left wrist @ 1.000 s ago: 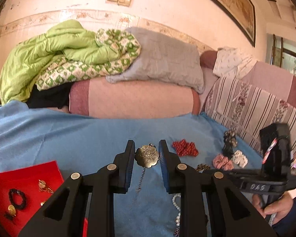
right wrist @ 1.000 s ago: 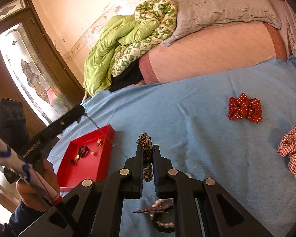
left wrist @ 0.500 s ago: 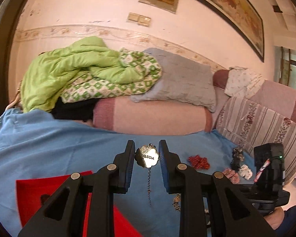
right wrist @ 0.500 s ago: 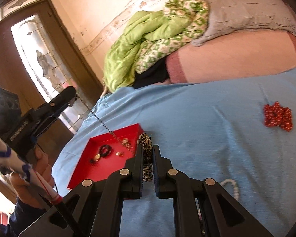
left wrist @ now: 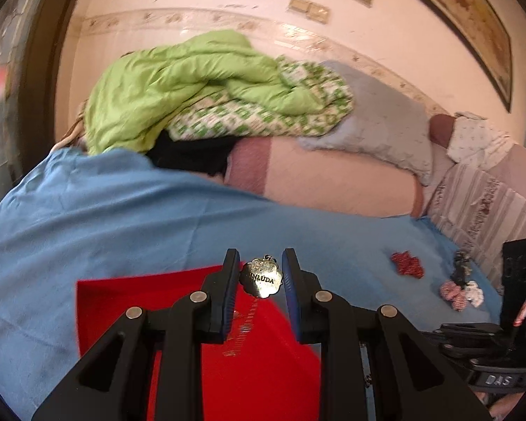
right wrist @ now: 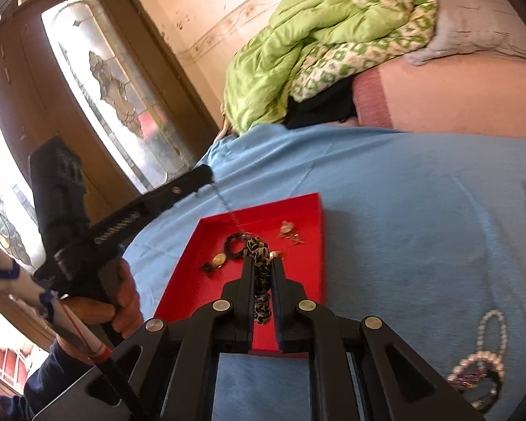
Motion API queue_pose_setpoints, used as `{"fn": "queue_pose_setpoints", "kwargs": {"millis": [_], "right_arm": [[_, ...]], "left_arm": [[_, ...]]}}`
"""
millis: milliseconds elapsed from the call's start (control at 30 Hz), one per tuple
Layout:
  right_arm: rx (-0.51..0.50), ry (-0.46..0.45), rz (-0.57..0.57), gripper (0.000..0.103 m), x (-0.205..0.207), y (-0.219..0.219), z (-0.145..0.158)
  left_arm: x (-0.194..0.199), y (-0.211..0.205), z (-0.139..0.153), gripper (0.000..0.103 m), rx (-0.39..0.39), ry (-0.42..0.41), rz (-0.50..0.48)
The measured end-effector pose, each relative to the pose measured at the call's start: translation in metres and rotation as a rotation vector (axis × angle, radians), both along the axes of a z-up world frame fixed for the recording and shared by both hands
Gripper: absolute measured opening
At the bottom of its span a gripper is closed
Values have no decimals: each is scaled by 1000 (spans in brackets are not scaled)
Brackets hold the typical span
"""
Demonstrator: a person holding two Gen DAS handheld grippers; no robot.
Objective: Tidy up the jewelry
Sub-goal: 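Carry the tag pendant and leopard-print bracelet over the red tray with both grippers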
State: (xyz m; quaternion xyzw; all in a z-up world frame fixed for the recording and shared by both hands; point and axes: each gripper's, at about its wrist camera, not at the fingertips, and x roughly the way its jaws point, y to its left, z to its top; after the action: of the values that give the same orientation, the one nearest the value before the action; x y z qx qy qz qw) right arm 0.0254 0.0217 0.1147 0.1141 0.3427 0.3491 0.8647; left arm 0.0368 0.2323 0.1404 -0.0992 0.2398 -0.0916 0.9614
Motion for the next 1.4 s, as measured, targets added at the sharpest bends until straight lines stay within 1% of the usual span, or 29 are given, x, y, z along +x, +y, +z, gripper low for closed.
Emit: {"fn": "queue_pose_setpoints", "kwargs": {"millis": [167,300,433,533,900,1000,1167,1400], "right_arm": [[-18,17,10,10,15,30,-5],[-75,38,-3,10,31,45,-14],[-105,81,-14,10,51,52,-29],[-138,95,-27,10,62,56,-37],[-168,142,-65,10,91,63,-49],[-169,161,-63,10,96,67,-55],[-197,176,-66,10,99,72,-62],[-237,179,-73,10,102,74,-69]], "left_arm": [[9,16,-15,24,-9,43,33],[15,22,-26,24,3,80,52],[22,21,-37,24,23,127,62],[27,20,-49,24,32,171,61],[39,26,-85,24,50,344,105],[39,28,-89,24,47,365,110],[39,27,-90,24,55,381,107],[41,25,-93,24,59,406,106]]}}
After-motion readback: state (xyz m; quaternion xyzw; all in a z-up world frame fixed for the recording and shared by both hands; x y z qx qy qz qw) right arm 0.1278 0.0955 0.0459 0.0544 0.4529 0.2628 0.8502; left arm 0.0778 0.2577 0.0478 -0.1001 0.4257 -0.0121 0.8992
